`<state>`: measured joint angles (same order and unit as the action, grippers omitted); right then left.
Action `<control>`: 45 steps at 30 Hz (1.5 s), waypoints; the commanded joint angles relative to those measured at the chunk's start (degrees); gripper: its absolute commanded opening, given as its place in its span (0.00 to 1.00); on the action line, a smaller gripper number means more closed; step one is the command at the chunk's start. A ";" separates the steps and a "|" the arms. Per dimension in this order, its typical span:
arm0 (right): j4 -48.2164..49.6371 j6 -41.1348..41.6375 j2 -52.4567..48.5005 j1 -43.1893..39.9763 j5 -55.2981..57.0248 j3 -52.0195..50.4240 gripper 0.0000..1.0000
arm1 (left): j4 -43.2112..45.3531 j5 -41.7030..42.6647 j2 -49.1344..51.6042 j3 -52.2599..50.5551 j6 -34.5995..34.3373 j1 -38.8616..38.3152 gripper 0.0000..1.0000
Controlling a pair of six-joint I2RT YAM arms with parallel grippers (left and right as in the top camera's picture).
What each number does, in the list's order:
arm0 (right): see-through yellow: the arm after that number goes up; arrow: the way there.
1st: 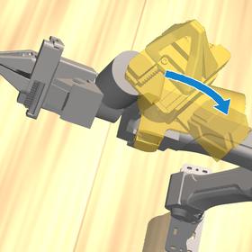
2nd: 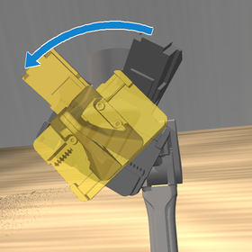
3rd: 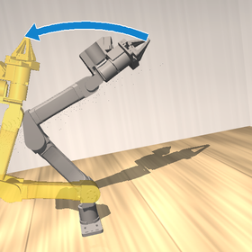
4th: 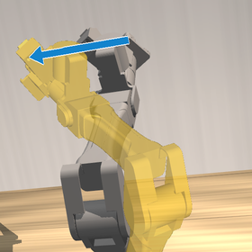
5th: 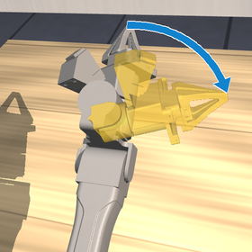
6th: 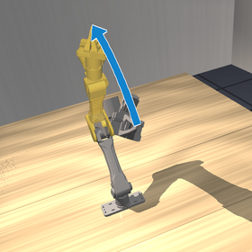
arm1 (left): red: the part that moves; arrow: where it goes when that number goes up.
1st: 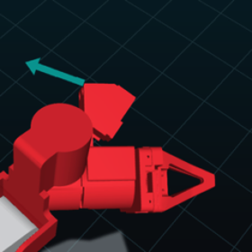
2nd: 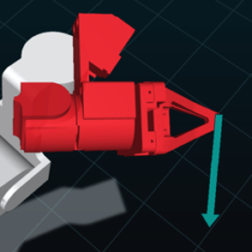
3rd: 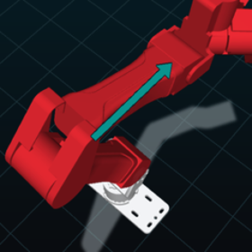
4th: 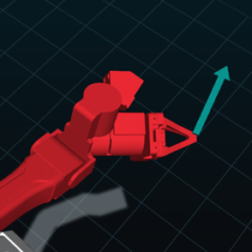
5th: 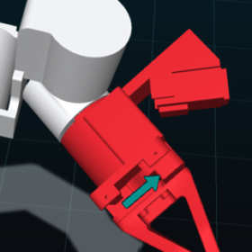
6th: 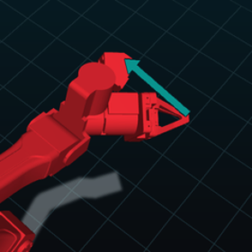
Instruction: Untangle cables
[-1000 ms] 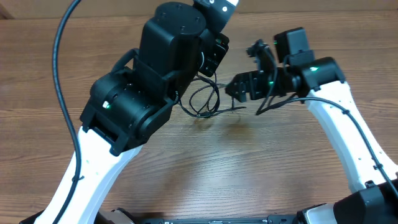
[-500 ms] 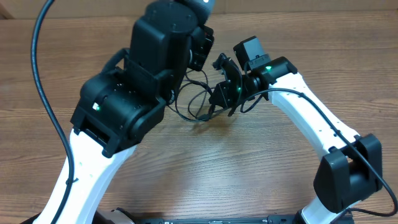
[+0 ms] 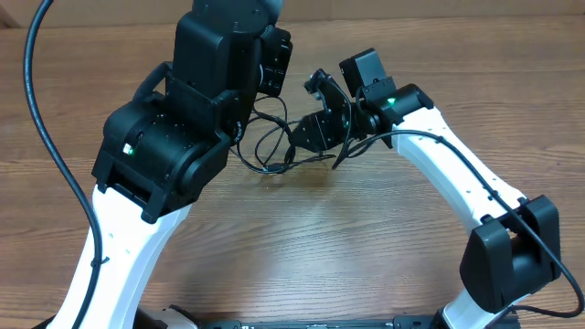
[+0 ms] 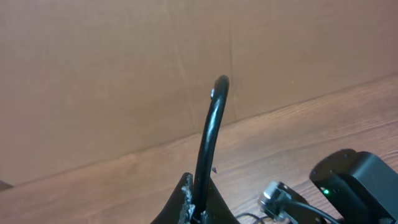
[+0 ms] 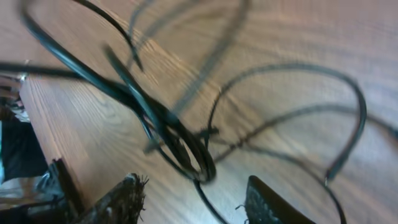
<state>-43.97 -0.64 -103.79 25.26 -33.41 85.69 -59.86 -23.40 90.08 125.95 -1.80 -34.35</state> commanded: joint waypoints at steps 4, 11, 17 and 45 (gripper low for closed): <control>5.88 -1.01 0.46 2.54 -1.44 -0.17 0.55 | -2.40 -0.31 -1.38 1.46 -12.87 0.22 0.04; 5.55 -1.22 -0.09 3.82 -1.42 -0.20 0.55 | -1.20 -0.20 -1.36 1.46 -17.14 1.27 0.04; 4.81 -1.40 -0.90 4.11 -1.44 -0.20 0.54 | -1.16 7.54 -1.36 1.46 -20.28 6.05 0.04; 5.55 -2.47 -3.91 -2.99 -2.82 -0.22 0.04 | -6.16 11.87 -1.31 3.19 -15.37 9.68 0.54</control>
<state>-38.41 -2.98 -107.61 24.86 -33.41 85.67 -65.69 -11.55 90.08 127.57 -19.31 -24.97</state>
